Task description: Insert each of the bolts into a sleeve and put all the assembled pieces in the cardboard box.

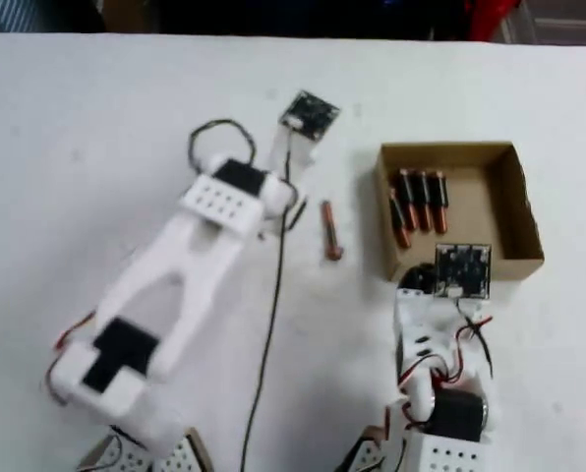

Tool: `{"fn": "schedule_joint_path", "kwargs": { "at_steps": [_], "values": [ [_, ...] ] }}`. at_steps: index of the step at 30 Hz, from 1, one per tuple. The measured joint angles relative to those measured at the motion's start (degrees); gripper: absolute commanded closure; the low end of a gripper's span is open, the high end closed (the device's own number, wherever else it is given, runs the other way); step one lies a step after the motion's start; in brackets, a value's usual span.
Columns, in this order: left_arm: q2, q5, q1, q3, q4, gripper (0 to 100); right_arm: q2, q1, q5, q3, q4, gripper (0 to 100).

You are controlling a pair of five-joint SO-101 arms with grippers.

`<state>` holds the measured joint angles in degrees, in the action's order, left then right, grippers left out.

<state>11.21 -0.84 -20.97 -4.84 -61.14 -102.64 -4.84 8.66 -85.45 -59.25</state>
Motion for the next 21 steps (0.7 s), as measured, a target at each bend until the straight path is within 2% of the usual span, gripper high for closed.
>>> {"fn": "schedule_joint_path", "kwargs": {
  "at_steps": [7, 14, 21],
  "values": [
    [12.9, 4.7, -1.5, 9.5, -1.7, 85, 0.0, 0.0, 0.0, 0.0, 0.0, 96.4],
    [19.7, 8.6, -4.7, 18.4, -7.2, 84, 0.0, 0.0, 0.0, 0.0, 0.0, 96.4],
    [25.1, 22.7, -5.3, 23.9, -7.5, 84, 0.0, 0.0, 0.0, 0.0, 0.0, 96.4]
  ]
}}
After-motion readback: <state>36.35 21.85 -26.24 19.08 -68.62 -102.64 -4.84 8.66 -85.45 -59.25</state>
